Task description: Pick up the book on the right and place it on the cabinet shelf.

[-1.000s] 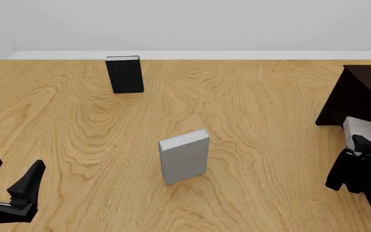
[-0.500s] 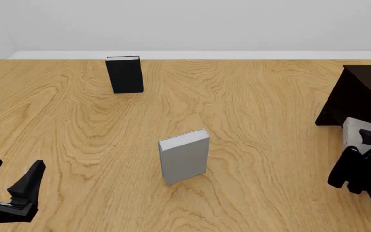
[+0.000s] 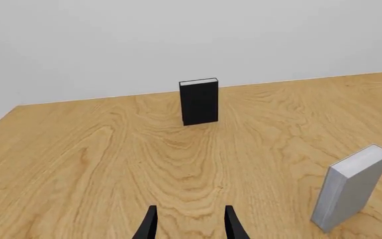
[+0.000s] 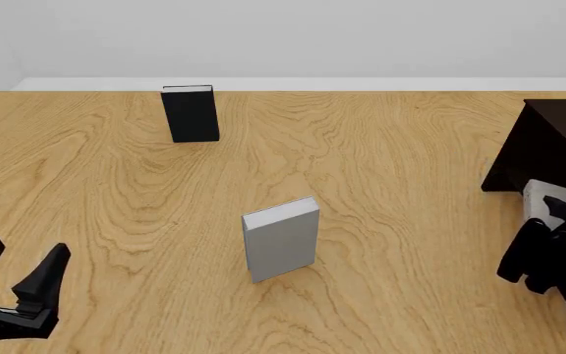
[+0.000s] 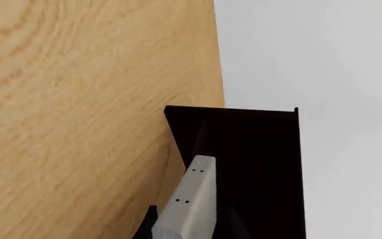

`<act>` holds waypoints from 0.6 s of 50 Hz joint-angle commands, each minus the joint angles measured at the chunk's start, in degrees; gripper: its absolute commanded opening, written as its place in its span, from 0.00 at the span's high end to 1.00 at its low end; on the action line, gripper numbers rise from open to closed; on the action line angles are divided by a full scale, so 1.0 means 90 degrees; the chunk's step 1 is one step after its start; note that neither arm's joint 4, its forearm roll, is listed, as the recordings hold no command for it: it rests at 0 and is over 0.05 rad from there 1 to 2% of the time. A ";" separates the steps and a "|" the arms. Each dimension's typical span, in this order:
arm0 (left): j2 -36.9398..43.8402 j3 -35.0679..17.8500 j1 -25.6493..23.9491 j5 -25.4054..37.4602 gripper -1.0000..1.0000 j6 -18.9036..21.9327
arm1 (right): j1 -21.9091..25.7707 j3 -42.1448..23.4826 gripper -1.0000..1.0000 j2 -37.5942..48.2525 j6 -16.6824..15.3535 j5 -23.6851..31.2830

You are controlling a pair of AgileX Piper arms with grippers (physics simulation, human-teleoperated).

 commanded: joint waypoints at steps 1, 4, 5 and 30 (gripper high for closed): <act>-0.0033 0.0000 -0.0004 0.0043 0.00 0.0016 | 0.0160 -0.0070 0.00 0.0010 0.0079 0.0042; -0.0030 0.0000 0.0004 0.0040 0.00 0.0012 | 0.0191 -0.0059 0.00 0.0074 0.0097 -0.0007; -0.0025 0.0000 0.0002 0.0038 0.00 0.0006 | 0.0205 -0.0068 0.00 0.0072 0.0120 0.0006; -0.0120 0.0000 0.0016 0.0126 0.00 0.0030 | 0.0453 -0.0097 0.00 0.0256 0.0311 -0.0021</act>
